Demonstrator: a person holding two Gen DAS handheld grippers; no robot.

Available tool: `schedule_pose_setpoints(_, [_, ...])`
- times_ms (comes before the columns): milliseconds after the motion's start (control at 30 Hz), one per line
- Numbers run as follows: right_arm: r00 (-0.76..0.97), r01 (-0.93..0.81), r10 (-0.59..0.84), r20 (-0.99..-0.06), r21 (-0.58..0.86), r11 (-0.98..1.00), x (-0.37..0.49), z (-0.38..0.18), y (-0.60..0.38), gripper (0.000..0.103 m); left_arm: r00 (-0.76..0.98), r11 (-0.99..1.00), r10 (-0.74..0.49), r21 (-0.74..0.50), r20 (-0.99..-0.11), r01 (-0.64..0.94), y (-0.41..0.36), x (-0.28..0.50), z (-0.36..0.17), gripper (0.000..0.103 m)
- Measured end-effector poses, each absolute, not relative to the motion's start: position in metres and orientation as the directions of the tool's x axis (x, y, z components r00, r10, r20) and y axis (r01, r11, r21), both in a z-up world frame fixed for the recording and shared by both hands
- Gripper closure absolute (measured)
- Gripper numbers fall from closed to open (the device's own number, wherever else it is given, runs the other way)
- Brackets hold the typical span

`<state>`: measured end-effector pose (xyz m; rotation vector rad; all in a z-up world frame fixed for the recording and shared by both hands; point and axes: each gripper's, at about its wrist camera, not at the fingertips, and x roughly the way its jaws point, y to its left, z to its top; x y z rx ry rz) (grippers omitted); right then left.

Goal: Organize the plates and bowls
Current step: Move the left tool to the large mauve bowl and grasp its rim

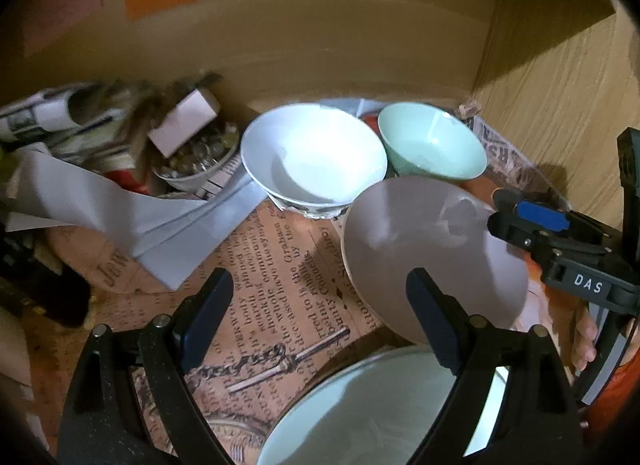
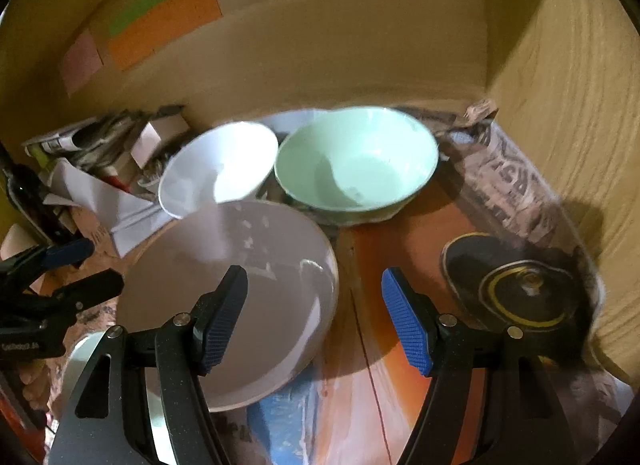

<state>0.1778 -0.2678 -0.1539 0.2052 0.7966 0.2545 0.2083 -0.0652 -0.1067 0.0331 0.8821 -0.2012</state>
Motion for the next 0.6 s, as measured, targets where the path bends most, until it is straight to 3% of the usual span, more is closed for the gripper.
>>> schedule_pose_setpoints(100, [0.65, -0.169, 0.33, -0.684, 0.293, 0.941, 0.183, -0.161, -0.268, 0.037, 0.603, 0.98, -0.174, -0.074, -0.779, 0.187, -0.066, 0.217, -0.115, 0.014])
schedule_pose_setpoints(200, [0.637, -0.173, 0.339, -0.692, 0.301, 0.938, 0.186, -0.165, -0.268, 0.046, 0.602, 0.977, -0.179, -0.07, -0.778, 0.2, -0.068, 0.221, -0.118, 0.017])
schedule_pose_setpoints(267, [0.621, -0.179, 0.354, -0.7, 0.313, 0.933, 0.189, -0.169, -0.268, 0.055, 0.597, 0.975, -0.184, -0.068, -0.781, 0.211, -0.071, 0.223, -0.12, 0.024])
schedule_pose_setpoints(600, [0.562, -0.207, 0.425, -0.71, 0.377, 0.903, 0.193, -0.179, -0.265, 0.08, 0.516, 0.957, -0.236, -0.105, -0.824, 0.269, -0.082, 0.234, -0.135, 0.06])
